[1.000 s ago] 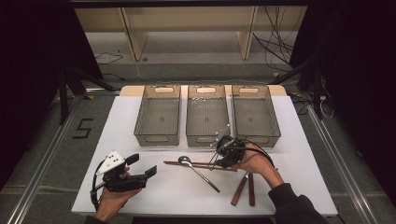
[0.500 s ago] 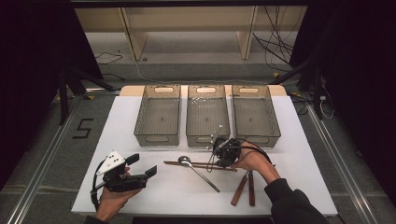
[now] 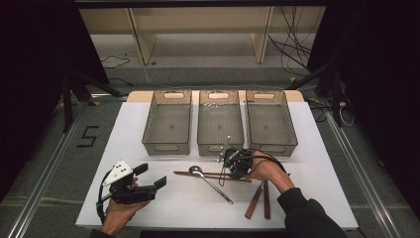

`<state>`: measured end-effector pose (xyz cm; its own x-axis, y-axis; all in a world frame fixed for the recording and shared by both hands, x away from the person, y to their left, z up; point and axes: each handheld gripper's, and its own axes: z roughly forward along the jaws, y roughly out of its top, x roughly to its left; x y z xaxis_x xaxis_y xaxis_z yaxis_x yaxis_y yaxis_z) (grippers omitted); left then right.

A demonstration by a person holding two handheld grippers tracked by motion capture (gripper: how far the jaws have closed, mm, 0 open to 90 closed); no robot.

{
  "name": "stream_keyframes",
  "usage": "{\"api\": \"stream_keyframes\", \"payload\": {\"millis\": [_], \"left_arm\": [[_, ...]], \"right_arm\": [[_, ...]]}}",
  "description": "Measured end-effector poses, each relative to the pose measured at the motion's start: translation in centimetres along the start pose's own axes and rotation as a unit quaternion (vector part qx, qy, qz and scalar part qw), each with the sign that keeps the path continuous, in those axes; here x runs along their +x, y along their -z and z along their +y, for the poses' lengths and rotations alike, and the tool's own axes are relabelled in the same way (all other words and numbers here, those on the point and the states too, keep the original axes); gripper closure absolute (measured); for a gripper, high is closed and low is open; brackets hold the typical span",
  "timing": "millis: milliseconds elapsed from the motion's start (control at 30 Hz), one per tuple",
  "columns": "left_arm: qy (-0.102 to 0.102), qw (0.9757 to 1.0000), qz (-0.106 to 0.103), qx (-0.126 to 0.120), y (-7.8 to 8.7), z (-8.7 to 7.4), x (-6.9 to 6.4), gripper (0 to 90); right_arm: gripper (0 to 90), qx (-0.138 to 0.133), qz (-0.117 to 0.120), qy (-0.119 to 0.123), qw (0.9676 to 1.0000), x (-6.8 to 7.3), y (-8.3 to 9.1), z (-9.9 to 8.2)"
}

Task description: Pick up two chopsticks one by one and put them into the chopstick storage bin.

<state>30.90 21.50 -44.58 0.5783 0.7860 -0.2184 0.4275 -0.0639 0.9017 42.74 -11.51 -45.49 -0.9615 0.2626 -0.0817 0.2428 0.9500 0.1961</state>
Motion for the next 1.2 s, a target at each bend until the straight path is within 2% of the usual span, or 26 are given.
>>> {"api": "stream_keyframes", "payload": {"millis": [67, 167, 333, 400, 467, 500, 533, 700, 800, 833, 967, 1133, 1200], "left_arm": [[0.0, 1.0, 0.0, 0.0, 0.0, 0.0, 0.0, 11.9], [0.0, 1.0, 0.0, 0.0, 0.0, 0.0, 0.0, 11.9], [-0.001, 1.0, -0.001, 0.001, 0.0, 0.0, 0.0, 11.9], [-0.001, 1.0, -0.001, 0.0, 0.0, 0.0, 0.0, 11.9], [-0.001, 1.0, -0.001, 0.001, 0.0, 0.0, 0.0, 11.9], [0.0, 1.0, -0.001, 0.001, 0.0, 0.0, 0.0, 11.9], [0.0, 1.0, -0.001, 0.001, 0.0, 0.0, 0.0, 11.9], [0.0, 1.0, -0.002, 0.002, -0.1, 0.0, 0.0, 11.9], [-0.001, 1.0, -0.001, 0.002, 0.0, 0.0, 0.0, 12.0], [-0.001, 1.0, -0.001, 0.002, 0.0, 0.0, 0.0, 11.9], [0.0, 1.0, -0.001, 0.002, 0.0, 0.0, 0.0, 11.9], [0.0, 1.0, -0.001, 0.001, 0.0, 0.0, 0.0, 11.9], [0.0, 1.0, -0.001, 0.002, 0.0, 0.0, 0.0, 11.9]], "right_arm": [[77.8, 0.002, 0.0, -0.001, 1.0, 0.0, -0.1, 0.0], [79.1, 0.007, 0.004, 0.009, 0.9999, -0.1, -0.1, 0.2], [81.6, 0.033, 0.013, 0.02, 0.9992, -0.1, -0.2, 0.9], [83.0, 0.045, 0.017, 0.037, 0.9981, -0.2, -0.3, 1.4], [83.2, 0.055, 0.021, 0.036, 0.9976, -0.2, -0.3, 1.5], [83.5, 0.046, 0.019, 0.043, 0.9979, -0.2, -0.4, 1.5], [84.2, 0.053, 0.018, 0.048, 0.9972, -0.1, -0.4, 1.7], [84.9, 0.056, 0.017, 0.047, 0.9971, 0.1, -0.4, 1.6], [85.1, 0.062, 0.012, 0.056, 0.9964, 0.1, -0.2, 1.7], [85.1, 0.056, 0.0, 0.067, 0.9962, 0.1, -0.2, 1.7], [85.2, 0.062, -0.003, 0.066, 0.9959, 0.3, -0.1, 1.6], [85.2, 0.065, -0.008, 0.076, 0.995, 0.3, 0.3, 1.1], [85.2, 0.068, -0.008, 0.072, 0.9951, 0.4, 0.5, 1.0]]}}
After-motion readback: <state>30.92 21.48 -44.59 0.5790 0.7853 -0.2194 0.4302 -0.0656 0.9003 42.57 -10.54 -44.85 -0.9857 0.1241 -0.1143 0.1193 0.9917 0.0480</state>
